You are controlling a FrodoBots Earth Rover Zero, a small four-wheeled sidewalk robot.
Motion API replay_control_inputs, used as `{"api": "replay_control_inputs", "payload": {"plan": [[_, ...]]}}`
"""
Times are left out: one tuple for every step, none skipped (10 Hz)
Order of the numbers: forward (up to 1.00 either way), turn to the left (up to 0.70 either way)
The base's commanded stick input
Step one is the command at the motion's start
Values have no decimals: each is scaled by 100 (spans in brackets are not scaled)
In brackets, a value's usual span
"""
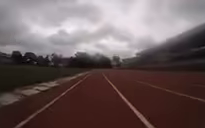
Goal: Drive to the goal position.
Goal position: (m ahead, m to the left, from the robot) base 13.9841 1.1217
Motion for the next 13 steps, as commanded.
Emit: {"api": "replay_control_inputs", "payload": {"plan": [[70, 0], [70, 8], [70, 35], [70, 35], [70, 35], [70, 35], [70, 26], [70, 8], [70, 0], [70, 0], [70, 0], [70, 0], [70, 0]]}}
